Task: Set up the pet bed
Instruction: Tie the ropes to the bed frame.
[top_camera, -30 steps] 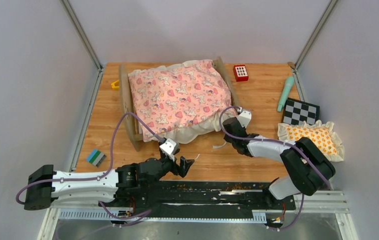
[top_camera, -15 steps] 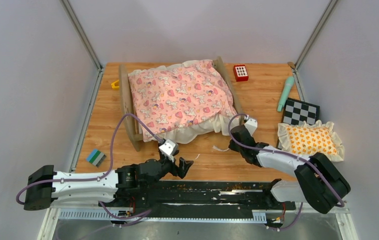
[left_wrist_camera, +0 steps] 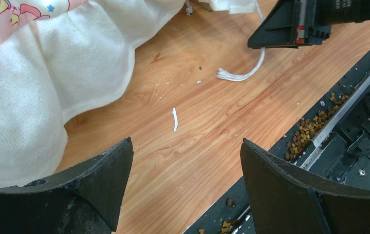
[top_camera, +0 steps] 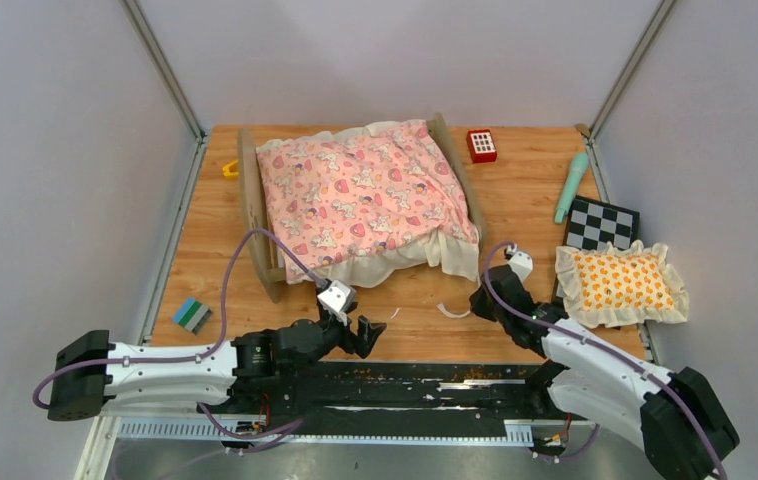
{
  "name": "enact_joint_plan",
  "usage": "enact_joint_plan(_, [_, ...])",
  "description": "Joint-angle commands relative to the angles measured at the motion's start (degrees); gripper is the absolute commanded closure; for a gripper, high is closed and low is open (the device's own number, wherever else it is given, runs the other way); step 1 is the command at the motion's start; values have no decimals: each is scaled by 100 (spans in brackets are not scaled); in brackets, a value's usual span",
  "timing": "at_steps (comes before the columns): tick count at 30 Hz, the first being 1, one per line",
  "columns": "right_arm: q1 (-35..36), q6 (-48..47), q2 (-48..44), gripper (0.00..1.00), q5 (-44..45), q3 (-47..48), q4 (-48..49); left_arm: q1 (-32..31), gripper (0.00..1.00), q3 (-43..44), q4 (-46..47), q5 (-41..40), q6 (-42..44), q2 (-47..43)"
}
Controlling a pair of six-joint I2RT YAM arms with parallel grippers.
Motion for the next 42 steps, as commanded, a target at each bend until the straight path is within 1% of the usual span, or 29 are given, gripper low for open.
enact_joint_plan(1, [1, 141, -501, 97, 124, -45, -874, -29, 12, -44, 232, -42, -114, 16])
enact_joint_plan(5, [9, 127, -881, 74, 304, 26, -1143, -29, 12, -46, 232, -51, -106, 50])
enact_joint_plan(7, [3, 64, -1078, 68, 399, 81, -1203, -29, 12, -46, 233, -68, -94, 51])
enact_joint_plan(10, [2, -91, -1275, 65, 597, 216, -1338, -29, 12, -30, 212, -100, -74, 43])
enact_joint_plan(14, [0, -354, -1471, 64, 752, 383, -1403, -29, 12, -35, 266, -132, -40, 69])
enact_joint_plan(16, [1, -555, -1558, 66, 568, 346, -1090, -30, 12, -20, 369, -128, 19, 146])
enact_joint_plan(18, [6, -908, -1555, 68, 130, 178, -311, -29, 12, 28, 518, -119, 111, 307])
enact_joint_plan(20, [1, -1055, -1457, 68, -47, 148, 56, -30, 12, 196, 595, -81, 320, 496])
enact_joint_plan(23, [3, -1045, -1405, 67, 18, 242, 48, -28, 11, 877, 256, -67, 1054, 866])
enact_joint_plan(25, [7, -1008, -1509, 67, 80, 239, -17, 1, 9, 1740, -162, -113, 1540, 1194])
enact_joint_plan(27, [2, -977, -1705, 67, 160, 192, -116, 185, 7, 2501, -545, 65, 1850, 1617])
enact_joint_plan(30, [1, -913, -2038, 66, 293, 130, -382, 731, 7, 3434, -890, 829, 1875, 2265])
enact_joint_plan(33, [1, -853, -2429, 66, 382, 44, -651, 1152, 7, 4131, -935, 1223, 2024, 3104])
enact_joint_plan(36, [5, -819, -2852, 69, 436, -67, -714, 1397, 9, 4898, -1122, 1608, 2183, 3905])
enact_joint_plan(38, [5, -819, -3055, 71, 475, -115, -773, 1502, 10, 5302, -1262, 1712, 2265, 4362])
enact_joint_plan(42, [-1, -836, -3237, 73, 534, -122, -899, 1786, 13, 5967, -1440, 2136, 2290, 5153])
